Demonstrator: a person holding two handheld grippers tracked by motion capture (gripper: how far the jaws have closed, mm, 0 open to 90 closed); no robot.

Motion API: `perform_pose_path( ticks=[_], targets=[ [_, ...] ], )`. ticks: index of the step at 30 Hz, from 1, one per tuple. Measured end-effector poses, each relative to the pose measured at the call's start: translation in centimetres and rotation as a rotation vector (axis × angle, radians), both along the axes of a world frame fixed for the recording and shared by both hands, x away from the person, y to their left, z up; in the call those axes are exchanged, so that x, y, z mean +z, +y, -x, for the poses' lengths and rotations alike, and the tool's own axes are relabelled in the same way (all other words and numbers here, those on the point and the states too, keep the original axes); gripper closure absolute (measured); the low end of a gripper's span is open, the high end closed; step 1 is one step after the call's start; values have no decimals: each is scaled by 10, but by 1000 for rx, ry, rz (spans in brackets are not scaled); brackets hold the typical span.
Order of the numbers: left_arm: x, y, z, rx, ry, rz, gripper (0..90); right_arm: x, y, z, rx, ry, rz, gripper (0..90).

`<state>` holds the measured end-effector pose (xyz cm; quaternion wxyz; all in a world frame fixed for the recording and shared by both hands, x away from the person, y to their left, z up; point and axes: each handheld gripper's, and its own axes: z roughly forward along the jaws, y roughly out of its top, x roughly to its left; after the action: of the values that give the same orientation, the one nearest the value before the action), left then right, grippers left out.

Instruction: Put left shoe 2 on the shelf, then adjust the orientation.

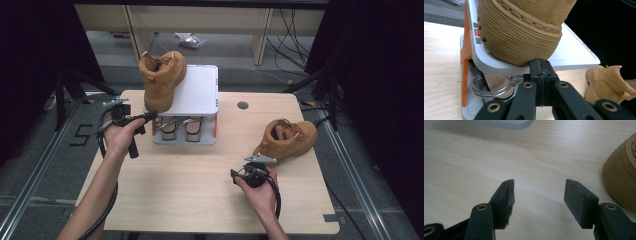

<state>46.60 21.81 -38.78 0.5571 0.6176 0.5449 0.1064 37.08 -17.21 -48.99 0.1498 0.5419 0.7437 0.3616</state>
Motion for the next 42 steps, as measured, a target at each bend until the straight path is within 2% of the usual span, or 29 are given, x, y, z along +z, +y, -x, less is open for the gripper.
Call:
perform_pose_path(
  ticks=[2,3,5,7,10,11,12,14,18,19,20,21,22,23,24,25,27,29,30,31,32,33,35,37,38,39,40,41,42],
  targets=[
    [-1,1,0,-2,-5,2,898,1,0,1,-2,6,-4,422],
    [-1,1,1,1,-8,1,898,0,-1,0,14,-9,-1,423],
    [-1,1,4,-2,-29,2,892,1,-1,0,3,-7,1,423],
    [-1,2,8,-11,-49,-5,844,1,-2,-1,15,-23,-9,423],
    [-2,5,17,-18,-87,-28,794,2,-2,0,-12,6,-12,422],
    [-3,8,22,-17,-101,-40,777,2,-3,0,-1,-1,-10,422],
    [-4,11,25,-10,-108,-35,759,1,-2,0,-21,7,-7,422],
    [-9,16,32,-3,-118,-33,723,0,-4,-1,6,-12,-12,422],
    [-24,29,42,24,-110,-13,655,0,-6,-2,0,-15,-7,422],
    [-28,31,44,35,-104,-7,633,2,-5,0,-7,11,-23,422],
    [-32,34,45,47,-103,-4,609,2,-5,0,-9,7,-30,422],
    [-36,36,46,63,-98,-5,574,2,-6,-1,-13,-3,-10,423],
    [-39,39,47,76,-90,-2,545,3,-7,0,-7,1,-13,423],
    [-43,42,48,89,-85,4,527,4,-10,-1,7,-26,18,423],
    [-45,44,48,96,-84,9,523,3,-9,-2,14,-18,-7,423],
    [-48,47,49,109,-81,8,520,3,-9,-2,2,-23,9,424],
    [-52,50,51,121,-79,7,501,6,-8,1,-18,-7,-27,426],
    [-55,52,53,125,-77,12,500,7,-9,0,-9,-23,-23,429],
    [-57,52,54,126,-73,6,500,8,-9,0,-11,-11,-31,432],
    [-57,53,54,124,-73,-1,499,10,-10,0,-7,-27,-27,435],
    [-57,53,55,126,-75,-6,499,12,-11,0,-13,-20,-19,438],
    [-57,54,55,130,-80,-9,500,14,-9,1,-34,-11,-42,445],
    [-58,54,56,130,-80,-11,500,17,-13,-1,-17,-30,-29,463],
    [-58,53,56,130,-79,-14,501,19,-14,-2,-16,-37,-38,477],
    [-59,53,56,133,-78,-14,502,21,-14,-1,-35,-19,-44,484],
    [-59,52,56,133,-77,-15,502,22,-17,-3,-9,-39,-38,491],
    [-59,52,55,133,-78,-11,502,23,-17,-2,-37,-21,-45,498],
    [-59,51,55,135,-77,3,502,24,-18,-1,-38,-17,-64,506],
    [-59,51,56,134,-77,8,503,25,-19,-1,-47,-17,-61,512]
  ],
)
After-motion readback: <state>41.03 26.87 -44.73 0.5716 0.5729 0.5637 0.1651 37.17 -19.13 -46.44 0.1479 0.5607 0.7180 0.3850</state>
